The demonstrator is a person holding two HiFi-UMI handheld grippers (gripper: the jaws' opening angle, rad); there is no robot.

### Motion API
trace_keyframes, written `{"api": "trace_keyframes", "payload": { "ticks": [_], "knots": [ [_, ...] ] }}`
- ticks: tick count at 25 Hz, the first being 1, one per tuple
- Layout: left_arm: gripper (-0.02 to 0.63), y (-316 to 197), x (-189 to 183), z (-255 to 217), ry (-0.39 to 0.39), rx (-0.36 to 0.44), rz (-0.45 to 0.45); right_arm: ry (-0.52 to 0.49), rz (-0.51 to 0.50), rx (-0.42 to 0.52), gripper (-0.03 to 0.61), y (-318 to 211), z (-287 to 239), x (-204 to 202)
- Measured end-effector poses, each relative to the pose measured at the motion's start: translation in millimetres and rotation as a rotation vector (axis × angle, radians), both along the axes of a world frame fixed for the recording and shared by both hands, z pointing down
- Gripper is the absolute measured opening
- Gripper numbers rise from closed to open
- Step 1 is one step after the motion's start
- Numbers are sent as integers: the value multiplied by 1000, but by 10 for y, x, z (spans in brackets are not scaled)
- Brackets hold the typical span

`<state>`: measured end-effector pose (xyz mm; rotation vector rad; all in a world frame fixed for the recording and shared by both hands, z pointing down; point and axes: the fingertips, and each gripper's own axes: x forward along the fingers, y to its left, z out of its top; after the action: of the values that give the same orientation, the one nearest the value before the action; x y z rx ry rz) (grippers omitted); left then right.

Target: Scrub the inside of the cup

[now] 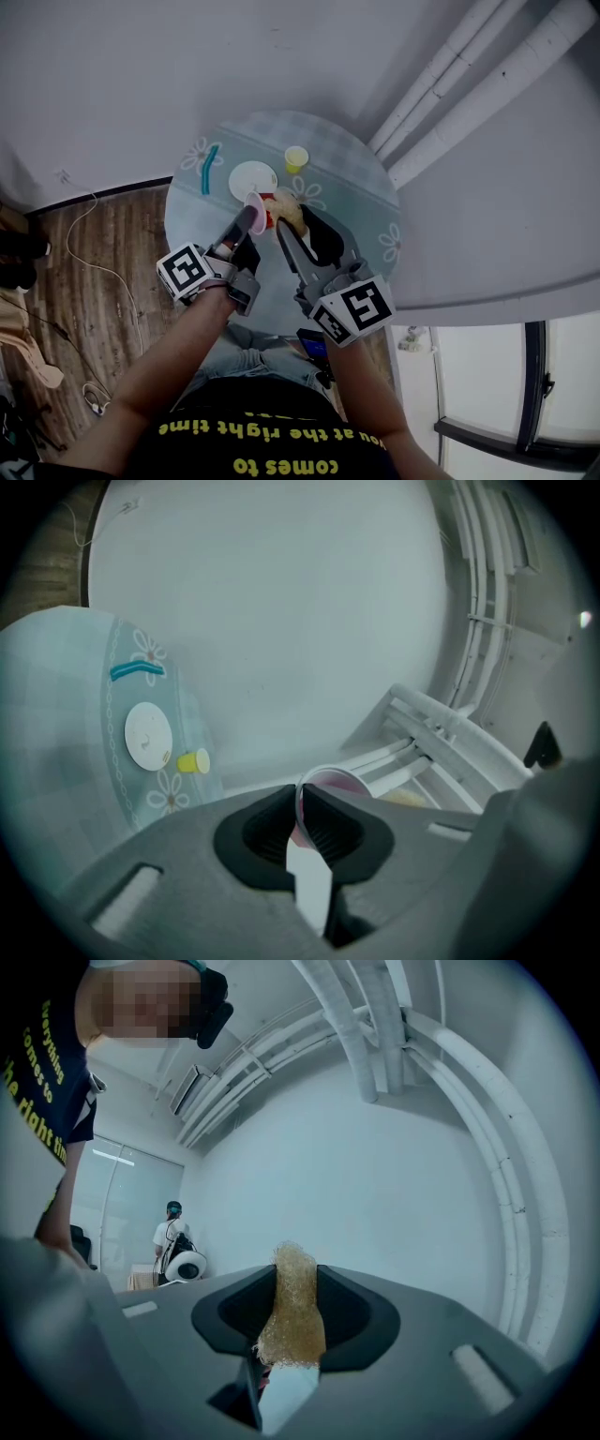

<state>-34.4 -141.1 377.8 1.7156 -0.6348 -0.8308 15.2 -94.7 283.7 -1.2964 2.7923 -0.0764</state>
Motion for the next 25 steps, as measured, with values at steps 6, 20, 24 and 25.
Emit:
{"api": "trace_keyframes", "payload": {
  "ticks": [6,20,24,25],
  "knots": [
    [29,-16,13,32,36,-25,-11,20,24,-2,140,-43,67,98],
    [29,-7,-65,46,63,-47,-28,18,5,12,140,29,44,22],
    [29,-2,-59,-25,25,-1,-23,11,46,-3,140,-50,70,197],
    [29,-2,-56,-43,16,10,-22,12,58,-3,140,-73,63,256]
  ]
}}
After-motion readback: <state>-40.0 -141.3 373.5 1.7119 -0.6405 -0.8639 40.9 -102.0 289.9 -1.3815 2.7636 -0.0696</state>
